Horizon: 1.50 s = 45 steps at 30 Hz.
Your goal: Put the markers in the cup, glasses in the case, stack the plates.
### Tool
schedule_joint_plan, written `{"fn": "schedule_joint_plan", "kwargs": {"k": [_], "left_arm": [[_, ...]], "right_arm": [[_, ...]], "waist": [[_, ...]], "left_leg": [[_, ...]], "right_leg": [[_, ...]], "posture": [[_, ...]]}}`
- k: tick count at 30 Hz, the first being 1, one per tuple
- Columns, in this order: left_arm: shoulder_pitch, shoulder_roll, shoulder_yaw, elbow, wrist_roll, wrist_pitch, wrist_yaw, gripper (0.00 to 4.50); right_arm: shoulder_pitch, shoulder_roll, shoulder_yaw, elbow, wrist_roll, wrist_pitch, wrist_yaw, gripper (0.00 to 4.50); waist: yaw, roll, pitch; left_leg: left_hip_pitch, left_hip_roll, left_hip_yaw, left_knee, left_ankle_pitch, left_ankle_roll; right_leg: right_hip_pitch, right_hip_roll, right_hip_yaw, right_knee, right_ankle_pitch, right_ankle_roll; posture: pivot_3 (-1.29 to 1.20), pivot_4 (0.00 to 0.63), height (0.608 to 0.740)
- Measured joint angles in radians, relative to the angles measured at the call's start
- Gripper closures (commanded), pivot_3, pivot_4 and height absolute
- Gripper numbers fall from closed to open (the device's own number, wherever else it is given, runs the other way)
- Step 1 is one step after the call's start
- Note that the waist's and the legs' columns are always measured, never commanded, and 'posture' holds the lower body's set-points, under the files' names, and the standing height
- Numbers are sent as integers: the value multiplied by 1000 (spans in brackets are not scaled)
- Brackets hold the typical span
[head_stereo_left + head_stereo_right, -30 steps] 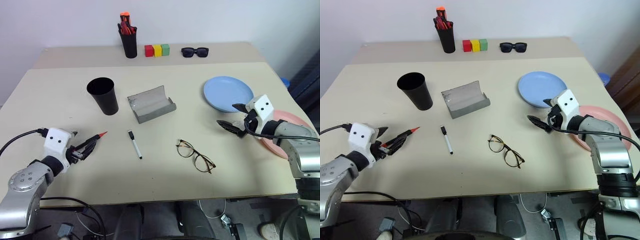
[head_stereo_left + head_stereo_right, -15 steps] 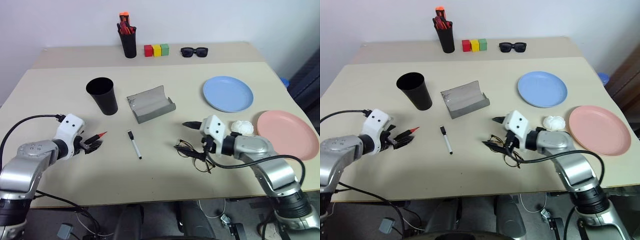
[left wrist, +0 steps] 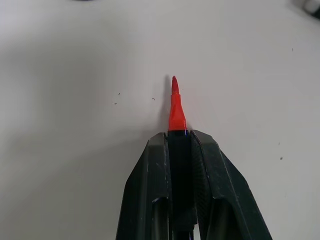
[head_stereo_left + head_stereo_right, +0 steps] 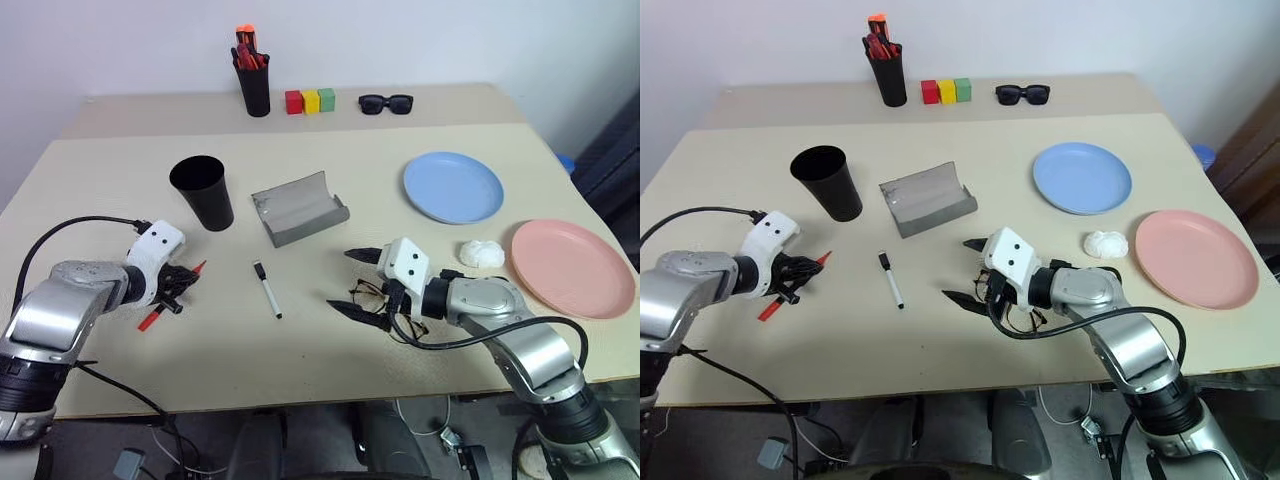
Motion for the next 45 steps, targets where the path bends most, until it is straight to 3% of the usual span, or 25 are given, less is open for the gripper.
{"fn": "schedule_joint_plan", "kwargs": {"k": [5,10,14,18,25,36,43,45], "left_arm": [[77,-87,133,-125,-80,-253,-85,4472],[-101,-170,223,-208,-236,-245,-55,4472],[-358,-337,221,-85,-156,-317,166,4472],[-498,-413,220,30,-74,-401,332,4472],[-500,-465,188,261,94,-610,448,4472],[-429,-521,186,354,129,-742,465,4472],[-397,-533,185,374,139,-759,474,1156],[-396,-539,186,374,139,-759,477,1156]], "right_arm": [[-46,23,4,38,-1,-10,4,0],[-82,59,9,71,-4,-28,4,0],[-135,117,7,119,-21,-46,-29,0],[-172,159,-4,141,-20,-60,-63,0],[-267,321,-85,182,1,-61,-199,0],[-267,348,-79,182,2,-60,-213,0],[-267,348,-72,182,2,-60,-201,0],[-265,347,-67,182,2,-60,-198,0]], "waist": [[18,-2,1],[30,-2,0],[32,-3,0],[23,-4,0],[8,-3,0],[6,-3,0],[5,-3,0],[5,-3,0]], "left_leg": [[-2,0,0,2,0,0],[-1,0,0,2,0,0],[-1,0,-1,3,0,0],[0,0,-1,2,0,0],[-1,0,-1,2,1,-1],[-1,0,-2,2,1,-1],[-1,0,-2,2,1,-1],[-1,0,-2,2,1,-1]], "right_leg": [[0,-1,-1,0,0,0],[1,0,0,-1,0,1],[2,1,-1,0,3,4],[1,1,-1,0,4,7],[1,1,-1,1,4,7],[0,1,-1,2,4,7],[0,1,-1,2,4,7],[1,1,-1,2,4,7]], "posture": [[0,150,740],[0,150,740],[0,150,740],[0,150,740],[0,150,740],[0,150,740],[0,150,740],[0,150,740]]}}
